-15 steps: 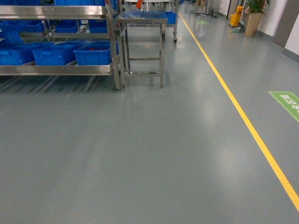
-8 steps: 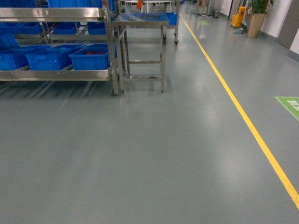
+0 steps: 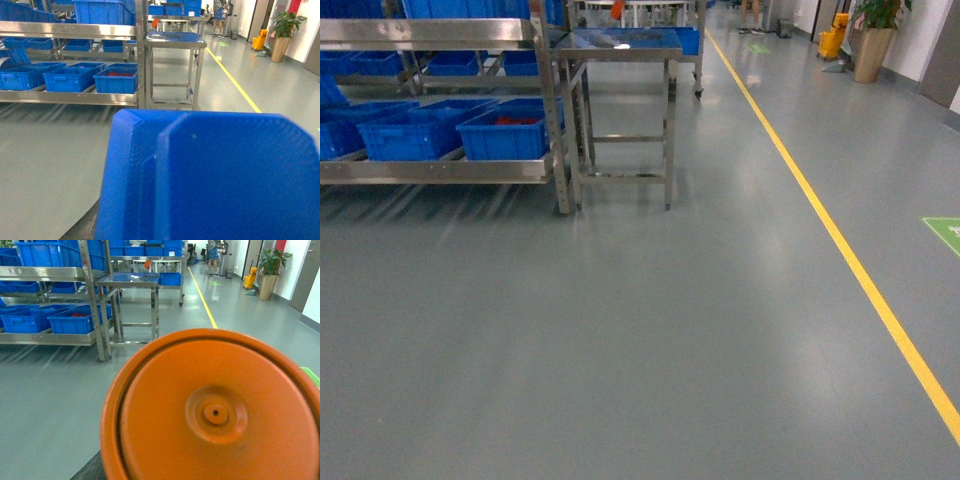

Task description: Sort blue parts and orange caps into right shelf containers

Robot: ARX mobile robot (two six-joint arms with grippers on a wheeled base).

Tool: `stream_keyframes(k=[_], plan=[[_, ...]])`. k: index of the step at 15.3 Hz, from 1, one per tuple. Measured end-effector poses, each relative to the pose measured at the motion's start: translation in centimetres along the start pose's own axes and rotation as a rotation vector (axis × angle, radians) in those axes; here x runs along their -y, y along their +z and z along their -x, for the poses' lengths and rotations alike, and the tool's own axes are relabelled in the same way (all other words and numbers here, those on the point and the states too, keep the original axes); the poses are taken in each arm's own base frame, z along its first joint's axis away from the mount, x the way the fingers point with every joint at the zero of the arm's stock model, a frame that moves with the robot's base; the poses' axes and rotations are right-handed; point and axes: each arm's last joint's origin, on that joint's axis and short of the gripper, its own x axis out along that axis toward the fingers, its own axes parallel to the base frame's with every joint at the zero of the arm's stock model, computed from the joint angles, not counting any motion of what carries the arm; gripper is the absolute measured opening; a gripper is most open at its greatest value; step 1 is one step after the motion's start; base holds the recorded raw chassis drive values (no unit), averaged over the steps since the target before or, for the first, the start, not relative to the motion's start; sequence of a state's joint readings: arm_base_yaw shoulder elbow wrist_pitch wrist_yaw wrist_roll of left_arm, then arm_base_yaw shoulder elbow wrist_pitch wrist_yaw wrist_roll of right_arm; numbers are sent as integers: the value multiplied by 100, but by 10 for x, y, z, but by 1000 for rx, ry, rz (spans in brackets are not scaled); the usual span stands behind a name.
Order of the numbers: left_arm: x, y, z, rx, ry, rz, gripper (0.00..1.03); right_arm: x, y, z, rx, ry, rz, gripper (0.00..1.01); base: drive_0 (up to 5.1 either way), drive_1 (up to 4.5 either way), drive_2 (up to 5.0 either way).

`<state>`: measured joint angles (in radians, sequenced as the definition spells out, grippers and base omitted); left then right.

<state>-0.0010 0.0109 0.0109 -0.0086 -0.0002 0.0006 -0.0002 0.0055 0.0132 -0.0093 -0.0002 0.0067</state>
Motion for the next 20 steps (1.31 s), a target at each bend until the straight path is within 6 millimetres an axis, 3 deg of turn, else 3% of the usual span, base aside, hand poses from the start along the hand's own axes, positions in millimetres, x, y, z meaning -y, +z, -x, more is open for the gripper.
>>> stream_keyframes(k=[20], plan=[[0, 0, 0, 2, 0, 0, 42, 0, 0, 0, 5, 0, 0, 44, 0, 416, -417]])
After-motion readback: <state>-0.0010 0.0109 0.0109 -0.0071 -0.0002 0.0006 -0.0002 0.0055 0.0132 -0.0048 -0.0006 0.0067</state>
